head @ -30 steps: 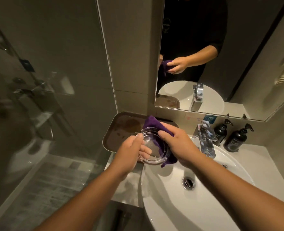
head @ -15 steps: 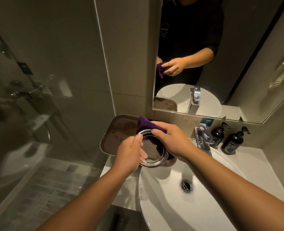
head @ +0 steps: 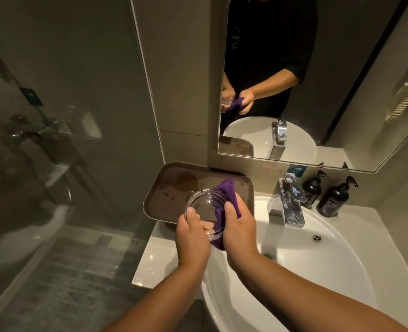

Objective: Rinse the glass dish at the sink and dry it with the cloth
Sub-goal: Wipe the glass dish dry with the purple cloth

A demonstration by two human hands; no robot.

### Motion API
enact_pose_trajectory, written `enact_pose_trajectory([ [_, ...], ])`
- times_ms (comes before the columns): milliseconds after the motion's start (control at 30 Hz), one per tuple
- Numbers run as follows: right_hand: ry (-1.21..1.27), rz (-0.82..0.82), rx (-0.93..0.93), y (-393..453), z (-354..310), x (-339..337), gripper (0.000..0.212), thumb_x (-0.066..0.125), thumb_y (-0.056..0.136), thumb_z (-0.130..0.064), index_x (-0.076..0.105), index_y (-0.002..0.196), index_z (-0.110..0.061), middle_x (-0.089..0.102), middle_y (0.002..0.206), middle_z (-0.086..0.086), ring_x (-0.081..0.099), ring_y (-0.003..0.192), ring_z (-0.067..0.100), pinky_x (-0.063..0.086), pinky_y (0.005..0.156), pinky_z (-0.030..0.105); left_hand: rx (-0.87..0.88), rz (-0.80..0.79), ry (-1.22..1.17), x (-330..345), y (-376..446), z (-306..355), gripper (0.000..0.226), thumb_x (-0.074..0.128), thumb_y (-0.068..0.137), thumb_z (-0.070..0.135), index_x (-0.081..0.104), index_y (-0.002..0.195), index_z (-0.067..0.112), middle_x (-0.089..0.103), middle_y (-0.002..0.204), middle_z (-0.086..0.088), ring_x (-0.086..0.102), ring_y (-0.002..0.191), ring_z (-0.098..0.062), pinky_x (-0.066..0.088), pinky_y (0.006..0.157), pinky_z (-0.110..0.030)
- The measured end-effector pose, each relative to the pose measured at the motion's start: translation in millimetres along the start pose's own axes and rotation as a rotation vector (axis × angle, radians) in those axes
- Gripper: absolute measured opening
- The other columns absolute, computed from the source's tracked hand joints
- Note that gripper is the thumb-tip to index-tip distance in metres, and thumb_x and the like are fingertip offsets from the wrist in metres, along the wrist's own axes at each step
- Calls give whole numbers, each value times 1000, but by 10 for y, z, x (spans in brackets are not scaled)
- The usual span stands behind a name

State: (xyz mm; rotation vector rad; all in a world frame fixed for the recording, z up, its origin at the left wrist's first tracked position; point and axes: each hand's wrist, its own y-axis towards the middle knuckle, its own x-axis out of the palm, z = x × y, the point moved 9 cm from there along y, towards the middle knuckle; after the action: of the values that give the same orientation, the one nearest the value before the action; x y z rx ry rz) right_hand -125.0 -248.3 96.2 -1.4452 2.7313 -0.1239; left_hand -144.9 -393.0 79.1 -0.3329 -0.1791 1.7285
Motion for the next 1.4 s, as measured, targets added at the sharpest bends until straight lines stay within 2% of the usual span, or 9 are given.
enact_pose_trajectory([
  [167, -265, -258, -188, 232, -450, -41, 34, 52, 98, -15, 69, 116, -38, 74, 96, -15, 67, 88, 3, 51, 83, 27, 67, -335, 29, 88, 126, 268, 36, 33, 104, 41, 55, 98, 12, 71, 72, -4, 64, 60, -16, 49, 67, -34],
  [300, -517, -574, -280, 353, -811, 81, 33, 55, 97, -21, 66, 119, -42, 75, 101, -12, 70, 89, 10, 57, 83, 34, 119, -566, 234, 205, 191, 547, 40, 33, 103, 42, 57, 92, 12, 73, 68, -5, 63, 60, -19, 47, 70, -37],
  [367, -640, -678, -321, 329, -957, 150, 34, 55, 99, -21, 64, 121, -45, 74, 104, -12, 70, 91, 8, 57, 83, 29, 153, -596, 307, 237, 169, 635, 40, 34, 102, 41, 58, 90, 12, 73, 68, -7, 65, 61, -20, 48, 69, -35],
  [600, -574, -543, -319, 408, -910, 159, 34, 54, 98, -26, 63, 128, -39, 72, 109, -14, 67, 100, 9, 54, 93, 38, 253, -346, 302, 154, 195, 714, 41, 36, 102, 42, 58, 82, 13, 71, 60, -5, 63, 53, -17, 47, 61, -32],
  [867, -146, -150, -163, 139, -524, -6, 29, 46, 100, -22, 69, 108, -39, 70, 80, -9, 66, 69, 10, 54, 63, 25, 85, -38, 49, -12, 99, 385, 39, 32, 104, 41, 57, 91, 13, 71, 70, -8, 65, 61, -19, 46, 56, -28],
  [1033, -80, 15, -153, 40, -308, -4, 30, 45, 102, -22, 64, 122, -33, 70, 105, -12, 65, 101, 6, 54, 92, 31, 13, 106, -107, 3, -51, 166, 39, 31, 104, 42, 58, 106, 14, 70, 96, -9, 69, 84, -22, 52, 62, -25],
  [1167, -33, -66, -116, 55, -247, -58, 32, 47, 101, -14, 68, 114, -33, 74, 93, -10, 68, 83, 3, 55, 74, 19, 22, -3, -36, 29, -52, 80, 41, 29, 103, 43, 58, 107, 14, 72, 90, -7, 70, 81, -20, 53, 67, -28],
  [1233, -107, -146, -132, 140, -312, -87, 32, 48, 100, -14, 70, 109, -35, 73, 85, -7, 66, 74, 7, 53, 68, 22, 37, -137, -8, 59, -13, 135, 39, 30, 104, 43, 57, 102, 15, 74, 82, -6, 70, 74, -19, 52, 67, -30],
  [1400, -514, -509, -297, 375, -722, 40, 32, 54, 97, -19, 67, 119, -38, 73, 101, -15, 66, 93, 5, 50, 84, 28, 77, -501, 144, 197, 141, 492, 43, 32, 104, 42, 57, 91, 9, 72, 68, -9, 63, 56, -20, 50, 67, -36],
])
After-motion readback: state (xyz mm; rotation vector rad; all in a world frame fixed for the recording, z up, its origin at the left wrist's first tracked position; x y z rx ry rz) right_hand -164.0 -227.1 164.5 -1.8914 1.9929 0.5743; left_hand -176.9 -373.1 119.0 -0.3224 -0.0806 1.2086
